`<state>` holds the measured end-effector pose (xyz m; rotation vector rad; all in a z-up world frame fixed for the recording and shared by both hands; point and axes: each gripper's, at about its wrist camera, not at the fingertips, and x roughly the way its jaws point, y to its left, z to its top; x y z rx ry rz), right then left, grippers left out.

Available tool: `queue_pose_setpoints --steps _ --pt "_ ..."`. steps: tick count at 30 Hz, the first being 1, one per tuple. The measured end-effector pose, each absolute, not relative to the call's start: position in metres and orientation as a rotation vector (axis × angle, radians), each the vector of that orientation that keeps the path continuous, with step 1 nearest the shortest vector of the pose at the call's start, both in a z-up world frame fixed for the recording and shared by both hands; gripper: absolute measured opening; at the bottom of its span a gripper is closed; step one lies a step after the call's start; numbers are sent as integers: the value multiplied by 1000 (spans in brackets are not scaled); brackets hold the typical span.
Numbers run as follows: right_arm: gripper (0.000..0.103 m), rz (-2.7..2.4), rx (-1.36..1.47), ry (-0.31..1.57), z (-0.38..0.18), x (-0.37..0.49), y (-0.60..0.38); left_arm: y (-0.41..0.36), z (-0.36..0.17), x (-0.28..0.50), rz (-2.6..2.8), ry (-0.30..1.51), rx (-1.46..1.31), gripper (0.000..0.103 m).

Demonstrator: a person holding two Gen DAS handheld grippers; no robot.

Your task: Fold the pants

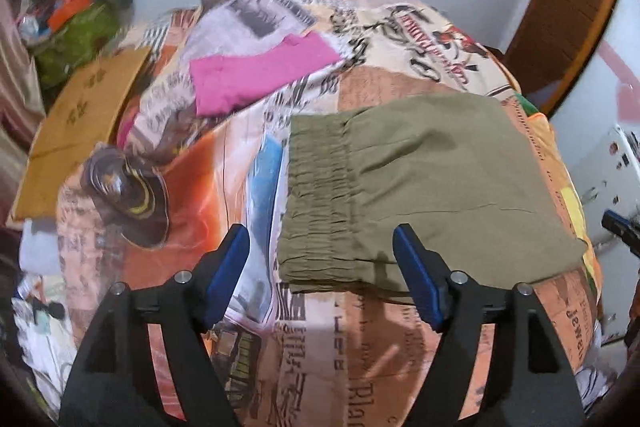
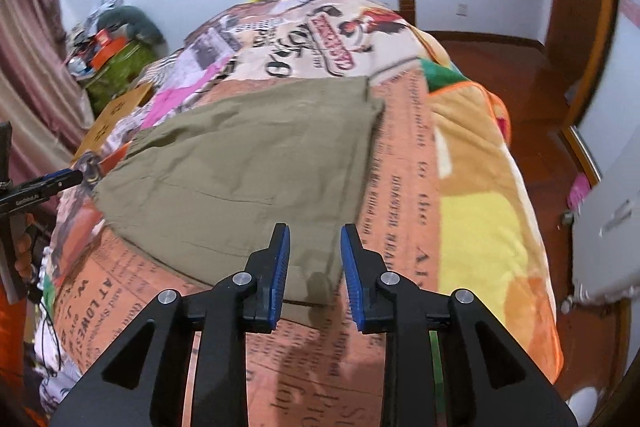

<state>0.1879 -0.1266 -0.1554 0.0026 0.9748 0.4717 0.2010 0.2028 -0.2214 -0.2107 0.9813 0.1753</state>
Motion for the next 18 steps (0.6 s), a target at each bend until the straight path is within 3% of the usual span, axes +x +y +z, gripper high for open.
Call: queue_pose_setpoints --steps 3,14,18 --pt "35 460 7 983 -161 186 -130 204 -238 203 152 1020 -259 74" --pt "35 537 -12 1108 -204 183 -104 195 -265 204 145 1061 -266 74" --pt "34 533 -73 1086 -207 179 -98 194 -261 200 162 1036 -251 65"
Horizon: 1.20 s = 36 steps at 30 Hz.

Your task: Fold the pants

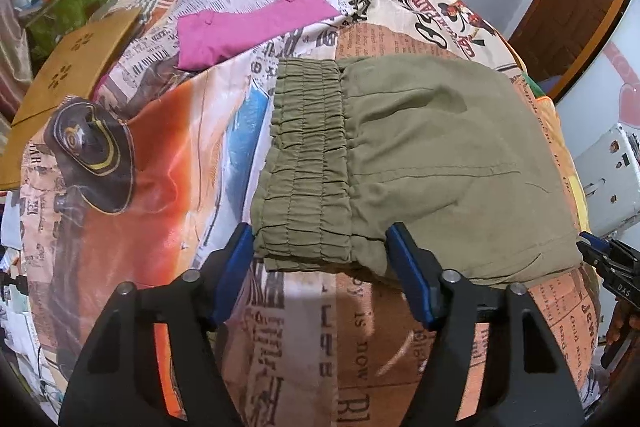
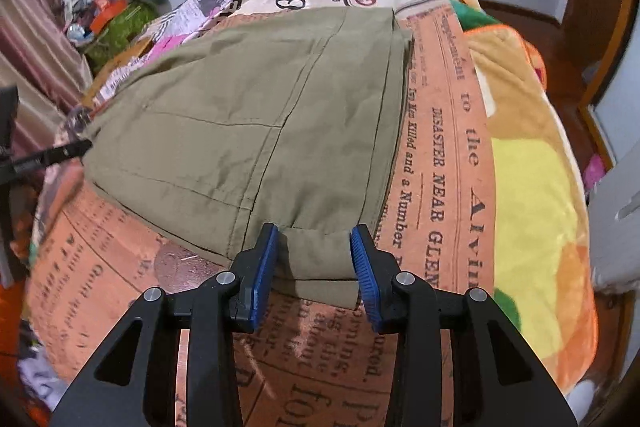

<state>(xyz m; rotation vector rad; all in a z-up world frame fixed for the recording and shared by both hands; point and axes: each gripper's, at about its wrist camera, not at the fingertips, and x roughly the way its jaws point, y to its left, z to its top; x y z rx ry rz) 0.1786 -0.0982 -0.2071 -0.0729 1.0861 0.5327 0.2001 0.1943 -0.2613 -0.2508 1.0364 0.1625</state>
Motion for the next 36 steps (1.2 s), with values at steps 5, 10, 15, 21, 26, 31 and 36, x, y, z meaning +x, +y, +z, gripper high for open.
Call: queue_pose_setpoints --steps 5,10,15,21,26,31,36 --pt "32 548 -69 1099 -209 178 -103 191 -252 202 209 1016 -180 53" --pt "31 545 -69 1101 -212 179 -97 192 -257 203 215 1024 -174 54" --pt "31 549 -64 1096 -212 177 -99 196 -269 199 218 1025 -221 55" --pt "31 546 -53 1107 -210 178 -100 188 -266 199 224 1037 -154 57" --pt "31 532 -57 1095 -200 182 -104 183 -253 200 237 1044 -102 58" --pt "31 514 -36 1042 -181 196 -111 185 -236 208 233 1012 -112 60" --pt "32 500 -45 968 -159 217 -111 193 -218 228 219 971 -142 64"
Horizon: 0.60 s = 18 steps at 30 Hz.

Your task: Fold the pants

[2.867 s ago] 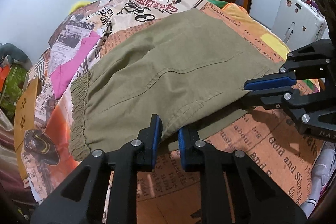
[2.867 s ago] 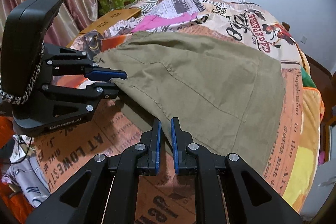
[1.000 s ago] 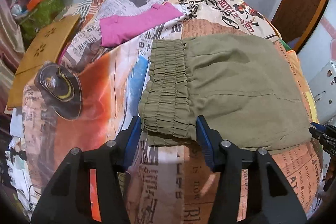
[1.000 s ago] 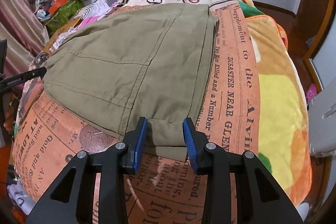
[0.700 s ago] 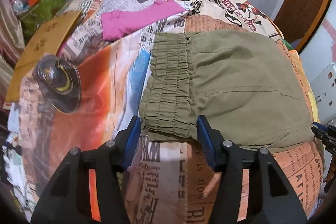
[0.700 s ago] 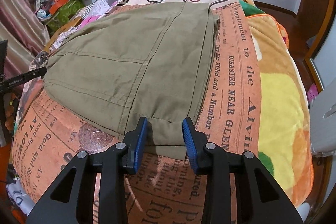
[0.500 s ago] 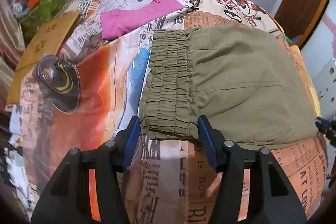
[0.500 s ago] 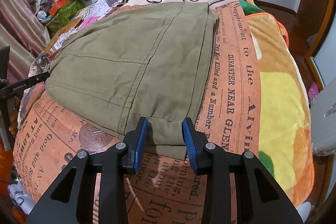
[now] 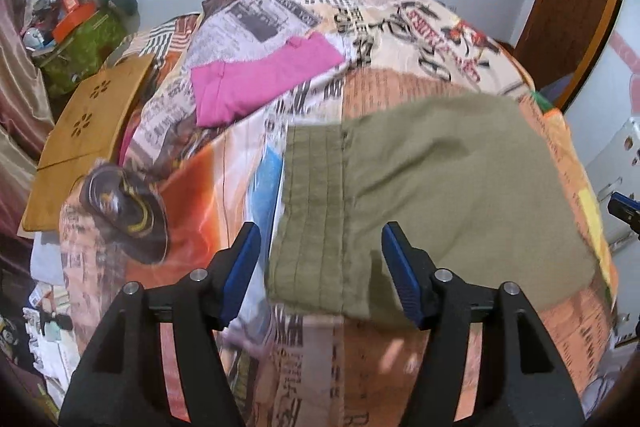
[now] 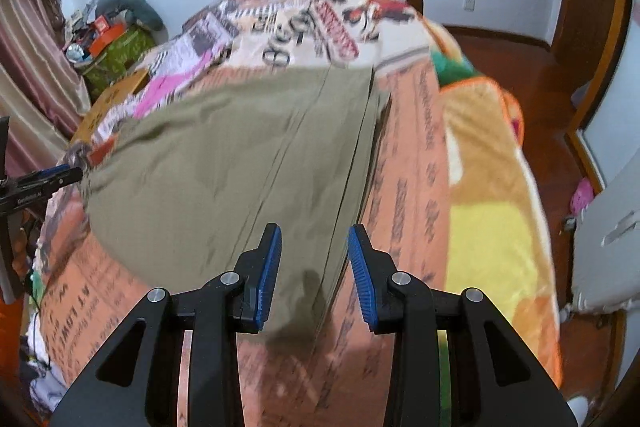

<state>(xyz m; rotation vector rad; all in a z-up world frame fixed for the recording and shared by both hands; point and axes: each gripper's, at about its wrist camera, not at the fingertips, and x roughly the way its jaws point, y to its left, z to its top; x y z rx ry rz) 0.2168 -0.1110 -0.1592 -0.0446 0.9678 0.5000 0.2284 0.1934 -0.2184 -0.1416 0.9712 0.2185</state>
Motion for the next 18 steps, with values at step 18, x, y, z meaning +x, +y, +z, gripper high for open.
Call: queue_pose_setpoints --steps 18 --pt "32 464 -102 901 -168 332 -93 232 -231 325 207 1011 -189 69"
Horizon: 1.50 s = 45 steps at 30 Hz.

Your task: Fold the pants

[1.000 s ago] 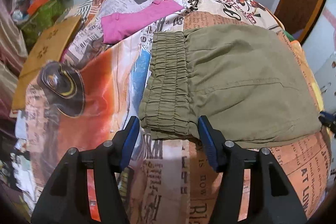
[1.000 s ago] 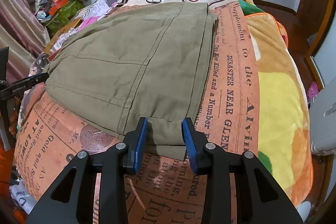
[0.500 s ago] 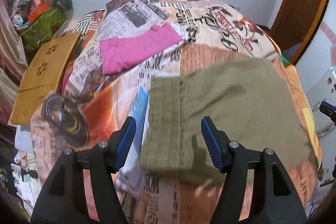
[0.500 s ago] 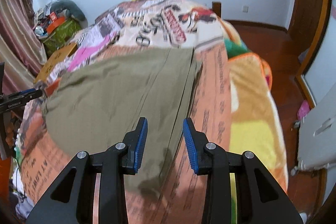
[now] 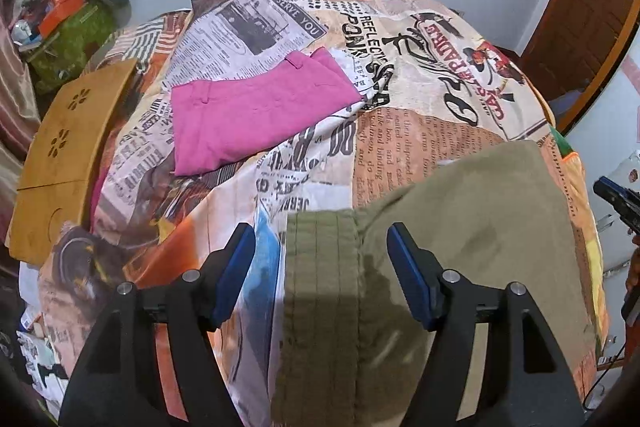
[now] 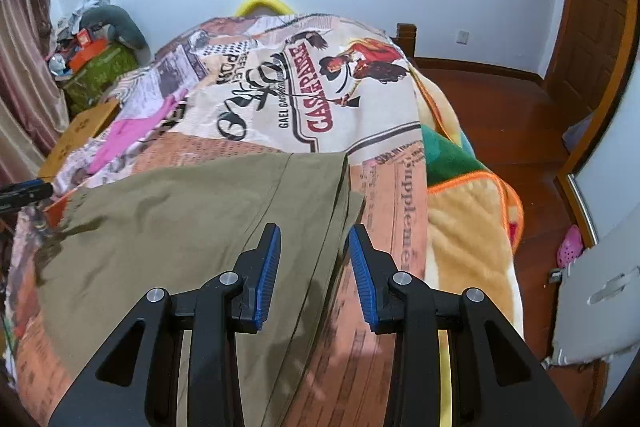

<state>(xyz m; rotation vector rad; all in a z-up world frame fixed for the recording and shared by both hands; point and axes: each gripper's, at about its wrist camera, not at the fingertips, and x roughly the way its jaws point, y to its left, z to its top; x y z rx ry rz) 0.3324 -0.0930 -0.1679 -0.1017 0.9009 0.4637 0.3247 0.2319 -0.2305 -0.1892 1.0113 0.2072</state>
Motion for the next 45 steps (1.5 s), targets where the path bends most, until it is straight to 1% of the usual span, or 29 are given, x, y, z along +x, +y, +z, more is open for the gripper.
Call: queue_pose_setpoints --steps 3,10,17,18,21,22,24,27,33,34,38,39,40,41,43,45 --pt "36 459 -104 911 -177 356 -88 235 -243 338 192 1038 -200 72" --pt "36 465 -104 929 -196 403 -73 239 -279 357 182 1127 -209 72" --pt "36 495 -98 1017 -237 433 -54 236 -293 356 144 1128 -212 73" --pt "35 495 -102 1025 -242 434 -53 236 -293 356 144 1123 -206 73" --pt "25 490 -159 1032 -252 432 -48 242 -291 356 212 1088 -201 74" --pt "24 483 -190 1031 -254 431 -46 246 -291 357 223 1083 -216 75" --pt "24 462 -228 1028 -258 431 -46 253 -295 358 233 1083 -262 75" --pt "23 433 -207 1048 -260 434 -53 255 -302 358 262 1082 -264 79" --pt "22 397 -267 1074 -246 430 -54 249 -290 356 270 1103 -226 79" --pt "25 396 -271 1070 -240 428 -53 247 -286 354 271 1102 -210 79" --pt "25 472 -221 1021 -204 407 -53 234 -257 343 254 1042 -136 79" --pt "28 489 -212 1010 -196 402 -50 231 -249 340 239 1025 -139 79" --pt "35 515 -195 999 -186 395 -47 229 -243 340 225 1012 -144 79" --pt "38 536 -182 986 -179 389 -43 226 -238 339 212 1002 -146 79" --pt "49 576 -168 958 -168 379 -34 218 -229 340 174 988 -147 79" --pt "53 625 -156 938 -163 365 -17 207 -226 344 132 986 -143 79"
